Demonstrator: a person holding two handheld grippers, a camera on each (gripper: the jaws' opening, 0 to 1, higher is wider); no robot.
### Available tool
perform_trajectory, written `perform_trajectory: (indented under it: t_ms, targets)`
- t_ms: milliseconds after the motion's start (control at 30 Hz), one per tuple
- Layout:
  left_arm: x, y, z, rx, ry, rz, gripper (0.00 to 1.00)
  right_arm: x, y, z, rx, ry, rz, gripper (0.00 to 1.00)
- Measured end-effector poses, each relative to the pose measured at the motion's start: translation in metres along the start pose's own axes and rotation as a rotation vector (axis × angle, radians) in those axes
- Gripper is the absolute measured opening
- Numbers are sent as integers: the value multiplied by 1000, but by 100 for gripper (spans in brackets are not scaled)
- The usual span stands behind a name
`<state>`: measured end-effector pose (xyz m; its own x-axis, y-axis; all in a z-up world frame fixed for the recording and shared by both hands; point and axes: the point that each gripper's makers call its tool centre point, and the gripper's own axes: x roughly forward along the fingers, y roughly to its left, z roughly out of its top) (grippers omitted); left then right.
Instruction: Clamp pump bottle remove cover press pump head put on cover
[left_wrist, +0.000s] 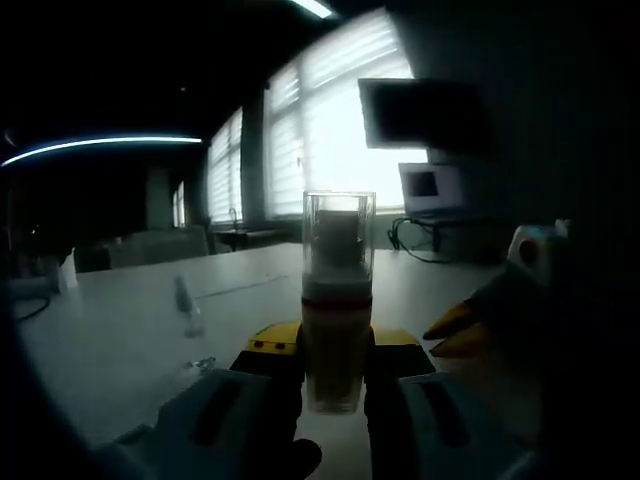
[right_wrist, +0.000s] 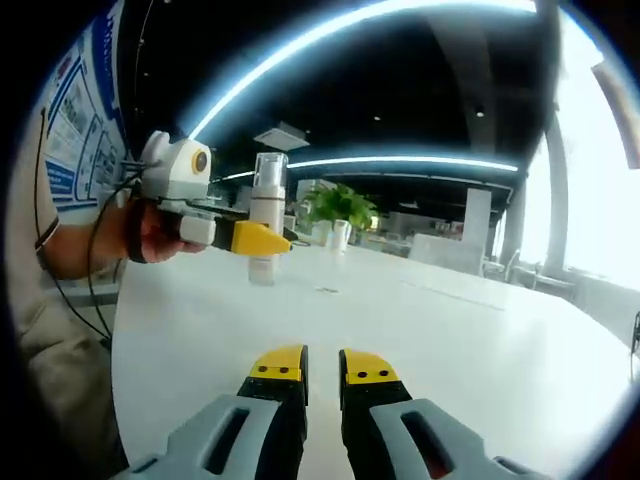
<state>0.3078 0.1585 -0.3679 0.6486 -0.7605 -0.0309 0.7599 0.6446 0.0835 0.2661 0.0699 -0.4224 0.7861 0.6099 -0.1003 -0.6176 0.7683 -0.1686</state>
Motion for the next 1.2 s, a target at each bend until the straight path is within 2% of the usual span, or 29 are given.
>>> perform_trajectory:
  t_ms: [367,667,1000,1200]
  targets:
    - [-13,-20,-11,4,13,-21,14,0,1,-1,-5,5,-2,8]
    - [-22,-16,-23,-4,27,-23,14,0,0,-1,-11,9,-5,8]
    - [-26,-23,-38,0,53,-39,14,0,-3,-3,-20,13,-14,8]
    - [-28,-27,-44,-28,66,-44,14,0,-3,-3,-24,13,-14,8]
